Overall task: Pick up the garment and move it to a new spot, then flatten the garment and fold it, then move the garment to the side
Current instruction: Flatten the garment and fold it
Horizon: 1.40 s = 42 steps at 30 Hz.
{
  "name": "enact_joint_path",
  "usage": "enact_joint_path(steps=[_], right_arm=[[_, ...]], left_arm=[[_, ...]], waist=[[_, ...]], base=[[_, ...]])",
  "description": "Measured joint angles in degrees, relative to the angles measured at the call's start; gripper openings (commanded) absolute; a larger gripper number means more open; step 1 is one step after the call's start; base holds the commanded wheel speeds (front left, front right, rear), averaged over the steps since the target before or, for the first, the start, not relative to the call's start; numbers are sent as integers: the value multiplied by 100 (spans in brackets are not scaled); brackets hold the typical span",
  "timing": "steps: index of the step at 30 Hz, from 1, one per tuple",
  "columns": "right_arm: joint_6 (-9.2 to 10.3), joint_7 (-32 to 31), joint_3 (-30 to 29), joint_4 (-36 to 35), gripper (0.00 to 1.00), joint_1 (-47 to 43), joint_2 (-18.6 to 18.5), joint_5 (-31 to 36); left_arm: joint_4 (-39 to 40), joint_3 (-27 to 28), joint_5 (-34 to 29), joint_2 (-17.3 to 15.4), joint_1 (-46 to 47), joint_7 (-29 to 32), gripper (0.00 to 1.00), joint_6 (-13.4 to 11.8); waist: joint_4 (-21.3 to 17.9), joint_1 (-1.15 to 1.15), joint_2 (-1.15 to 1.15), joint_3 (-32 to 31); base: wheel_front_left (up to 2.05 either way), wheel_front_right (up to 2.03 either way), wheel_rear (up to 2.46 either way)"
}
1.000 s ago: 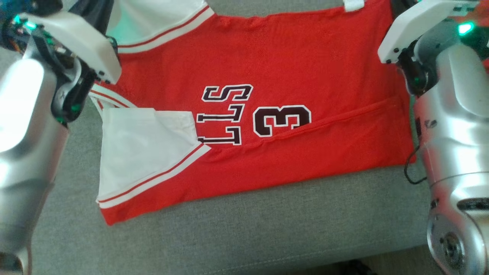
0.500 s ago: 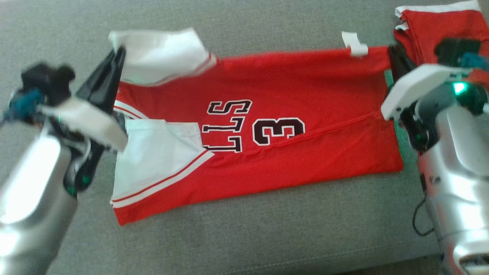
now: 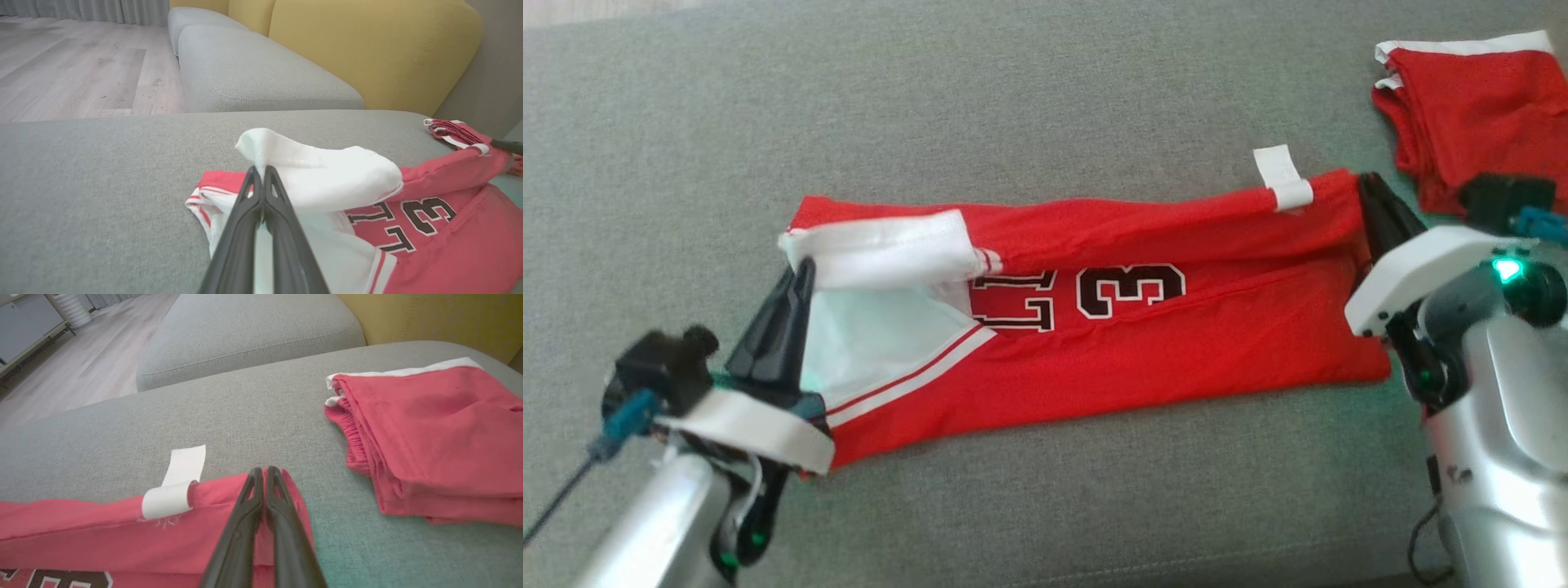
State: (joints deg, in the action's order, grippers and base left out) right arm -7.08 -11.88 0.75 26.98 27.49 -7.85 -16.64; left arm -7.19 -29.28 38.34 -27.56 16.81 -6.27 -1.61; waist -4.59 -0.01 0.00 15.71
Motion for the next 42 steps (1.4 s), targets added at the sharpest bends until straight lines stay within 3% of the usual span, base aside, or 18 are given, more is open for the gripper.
enact_joint_path(steps=[3,4,5,6,7,8,9,10,14,20,28,42], right_arm=[[0,-33,-87,-163,0,-200,58,10],[0,-33,-108,-218,0,-276,80,19],[0,-32,-133,-263,0,-349,112,21],[0,-29,-161,-311,0,-427,151,44],[0,-20,-194,-366,25,-516,190,67],[0,22,-229,-419,53,-606,222,67],[0,88,-283,-461,89,-698,253,69],[0,121,-334,-509,100,-794,279,96],[0,226,-497,-694,100,-1101,375,109],[0,287,-940,-1072,100,-1674,452,179],[0,69,-1458,-1316,100,-1878,521,309],[0,-23,-2324,352,100,-1390,536,1188]], left_arm=[[-60,-3,100,129,-174,-189,0,-22],[-116,5,122,179,-225,-301,9,-22],[-189,22,177,231,-271,-372,40,-19],[-246,41,219,280,-326,-461,82,0],[-305,90,256,345,-388,-565,100,18],[-356,163,303,416,-453,-642,100,19],[-404,227,339,482,-524,-700,100,20],[-438,316,375,552,-611,-728,100,38],[-458,602,412,776,-915,-802,100,63],[126,1603,-88,1379,-1528,-812,100,67],[355,2095,-750,1770,-1916,-818,100,81],[337,2420,-1009,2087,-2101,-818,100,189]], waist=[[24,0,0,-26],[29,0,0,-38],[31,0,0,-54],[30,0,0,-73],[30,0,0,-93],[31,0,0,-114],[31,0,0,-137],[31,0,0,-162],[39,0,0,-244],[129,0,0,-411],[445,0,0,-608],[1417,1,0,-647]], base=[[0,0,0],[0,0,0],[0,0,0],[0,0,0],[0,0,0],[0,0,0],[0,0,0],[0,0,0],[0,0,0],[0,0,0],[0,0,0],[0,0,0]])
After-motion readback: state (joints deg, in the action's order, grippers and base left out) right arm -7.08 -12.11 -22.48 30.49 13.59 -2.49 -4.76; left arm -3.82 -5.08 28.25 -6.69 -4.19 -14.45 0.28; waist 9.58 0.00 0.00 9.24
